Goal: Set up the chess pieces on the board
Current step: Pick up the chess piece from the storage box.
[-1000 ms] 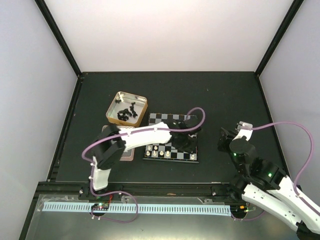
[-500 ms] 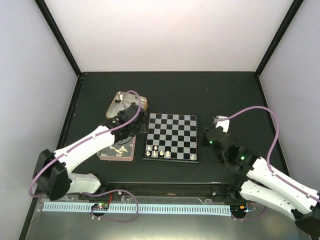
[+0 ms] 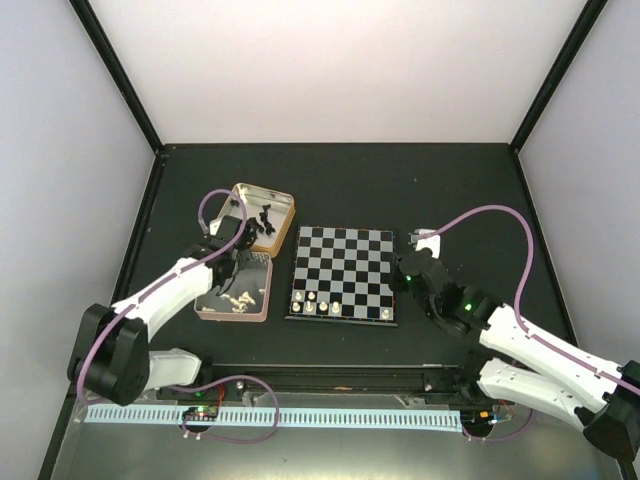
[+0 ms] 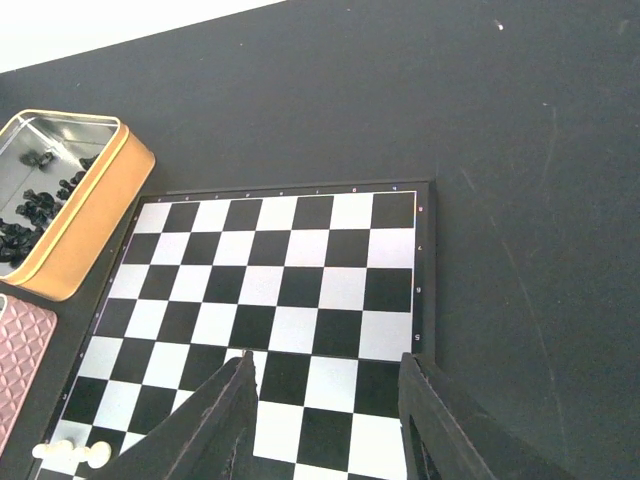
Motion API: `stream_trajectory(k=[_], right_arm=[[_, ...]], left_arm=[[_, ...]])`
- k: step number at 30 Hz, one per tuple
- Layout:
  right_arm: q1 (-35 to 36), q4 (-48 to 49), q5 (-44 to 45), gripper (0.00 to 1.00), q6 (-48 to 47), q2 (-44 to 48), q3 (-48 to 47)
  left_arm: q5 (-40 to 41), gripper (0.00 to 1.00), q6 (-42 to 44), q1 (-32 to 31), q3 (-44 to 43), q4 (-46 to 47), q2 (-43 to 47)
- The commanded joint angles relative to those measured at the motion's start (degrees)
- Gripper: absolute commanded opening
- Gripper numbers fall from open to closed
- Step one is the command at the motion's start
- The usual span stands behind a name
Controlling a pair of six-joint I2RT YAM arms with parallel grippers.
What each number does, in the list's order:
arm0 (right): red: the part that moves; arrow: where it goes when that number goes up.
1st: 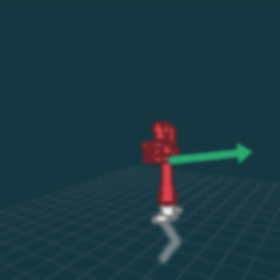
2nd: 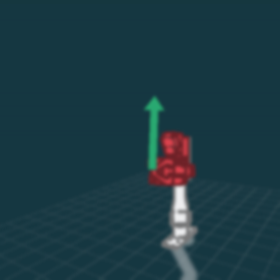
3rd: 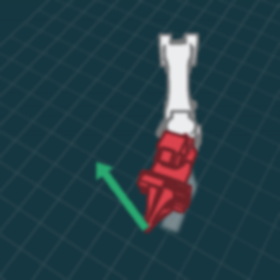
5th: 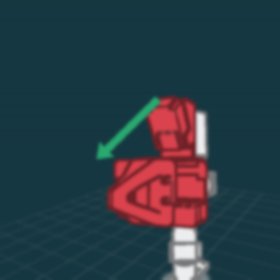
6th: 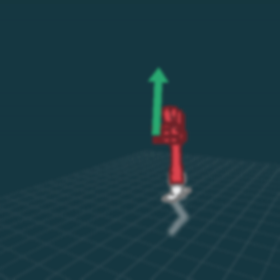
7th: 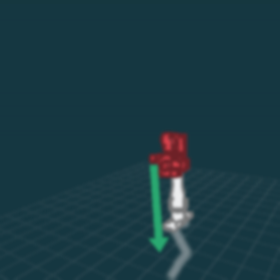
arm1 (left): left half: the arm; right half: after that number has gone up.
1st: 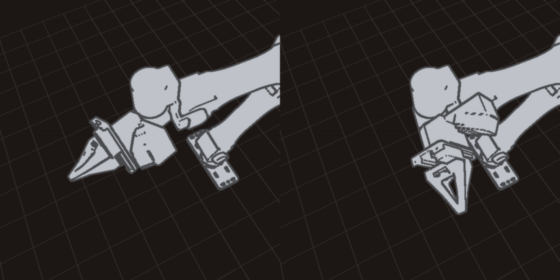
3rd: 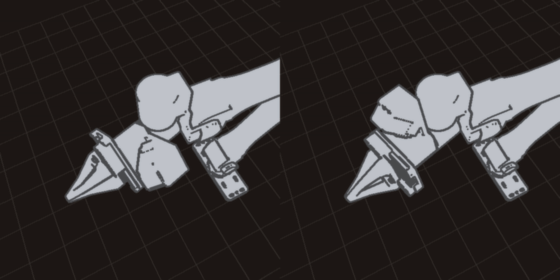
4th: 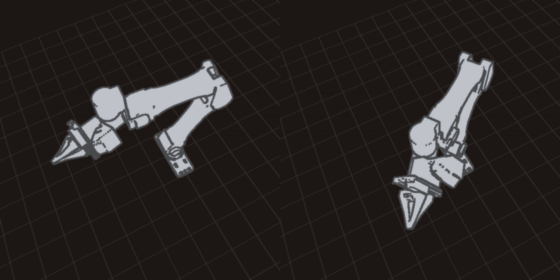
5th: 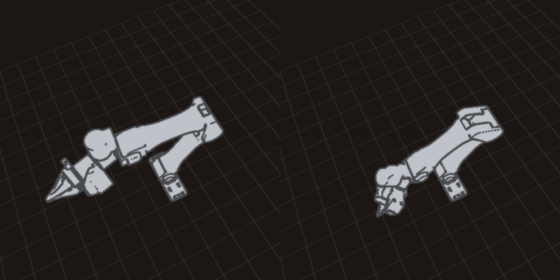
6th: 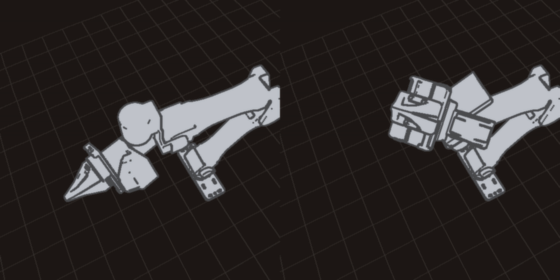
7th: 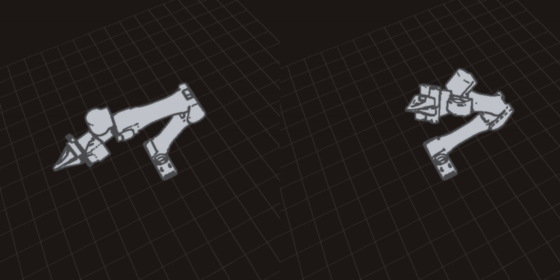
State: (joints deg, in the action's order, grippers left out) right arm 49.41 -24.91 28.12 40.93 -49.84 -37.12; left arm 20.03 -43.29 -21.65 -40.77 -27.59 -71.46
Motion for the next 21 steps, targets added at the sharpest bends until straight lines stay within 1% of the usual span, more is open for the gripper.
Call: stream_trajectory(k=[1, 5, 7, 9, 14, 18, 21], right_arm=[[-0.2, 1.8, 0.3, 0.4, -1.7, 0.1, -0.2], [-0.2, 1.4, 0.1, 0.4, -2.1, -0.4, -0.1], [-0.2, 1.4, 0.0, 0.39, -1.8, -0.6, -0.1], [-0.2, 1.2, -0.3, 0.39, -1.6, -0.7, -0.1], [-0.2, 1.1, -0.1, 0.39, -1.4, -0.9, -0.2], [-0.2, 1.0, -0.2, 0.39, -1.3, -1.1, -0.4], [-0.2, 1.0, -0.3, 0.39, -1.2, -1.4, -0.5]], left_arm=[[-2.3, 0.5, 4.1, 4.6, -0.7, 4.6, -4.5], [-6.1, 0.54, 5.1, 7.8, -4.3, 2.1, -10.3], [-6.8, 0.53, 5.3, 9.3, -5.5, 1.5, -13.0], [-7.9, 0.5, 5.2, 10.5, -6.1, 1.4, -14.6], [-9.7, 0.43, 5.6, 12.8, -6.2, 2.6, -15.2], [-8.1, 0.38, 6.5, 13.5, -7.3, 1.4, -15.7], [-5.4, 0.35, 6.7, 13.7, -8.4, -0.9, -16.5]])
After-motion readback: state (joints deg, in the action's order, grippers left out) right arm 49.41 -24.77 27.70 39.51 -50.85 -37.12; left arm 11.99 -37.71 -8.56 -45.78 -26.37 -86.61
